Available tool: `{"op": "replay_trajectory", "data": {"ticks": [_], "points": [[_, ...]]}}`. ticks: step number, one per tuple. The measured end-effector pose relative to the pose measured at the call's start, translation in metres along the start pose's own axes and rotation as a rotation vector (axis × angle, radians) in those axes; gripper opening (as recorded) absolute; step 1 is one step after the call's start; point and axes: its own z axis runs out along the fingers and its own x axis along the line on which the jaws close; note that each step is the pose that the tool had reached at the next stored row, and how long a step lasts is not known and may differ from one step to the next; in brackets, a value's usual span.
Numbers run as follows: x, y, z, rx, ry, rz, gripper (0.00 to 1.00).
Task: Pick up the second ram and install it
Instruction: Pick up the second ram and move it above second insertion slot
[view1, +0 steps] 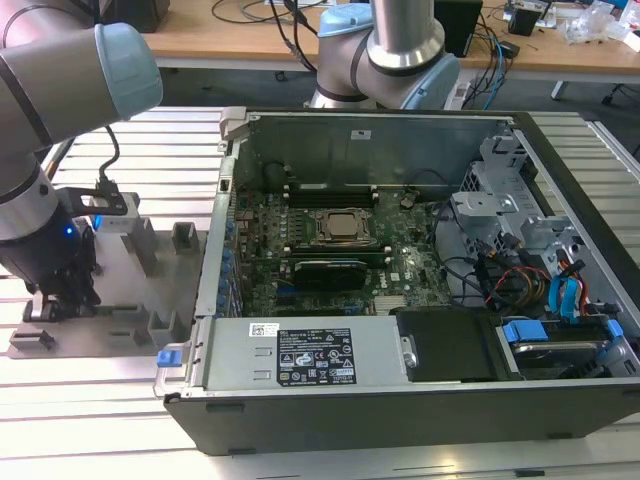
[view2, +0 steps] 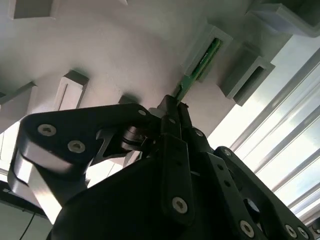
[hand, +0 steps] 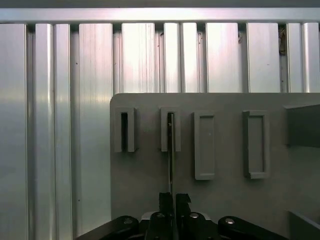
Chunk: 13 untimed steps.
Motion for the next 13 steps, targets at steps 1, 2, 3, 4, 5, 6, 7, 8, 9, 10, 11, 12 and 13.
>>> {"op": "replay_trajectory", "data": {"ticks": [1, 2, 3, 4, 5, 6, 7, 8, 9, 10, 11, 12, 13], "points": [[0.0000, 0.0000, 0.0001, 0.0000, 0.0000, 0.000, 0.13], [0.0000, 0.0000, 0.0001, 0.0000, 0.0001, 0.000, 0.13], [0.0000, 0.0000, 0.0002, 0.0000, 0.0000, 0.000, 0.13], [0.0000, 0.0000, 0.0002, 0.0000, 0.0000, 0.000, 0.13], [0.0000, 0.0000, 0.0003, 0.0000, 0.0000, 0.000, 0.13], [0.0000, 0.0000, 0.0004, 0.0000, 0.0000, 0.000, 0.13], [0.0000, 0.0000, 0.0004, 0.0000, 0.0001, 0.000, 0.13], [0.0000, 0.0000, 0.0005, 0.0000, 0.0000, 0.000, 0.13], [0.0000, 0.0000, 0.0005, 0.0000, 0.0000, 0.000, 0.13], [0.0000, 0.0000, 0.0006, 0.0000, 0.0000, 0.000, 0.13], [0.0000, 0.0000, 0.0006, 0.0000, 0.0000, 0.000, 0.13], [0.0000, 0.0000, 0.0006, 0.0000, 0.0000, 0.000, 0.13], [0.0000, 0.0000, 0.0006, 0.0000, 0.0000, 0.000, 0.13]]}}
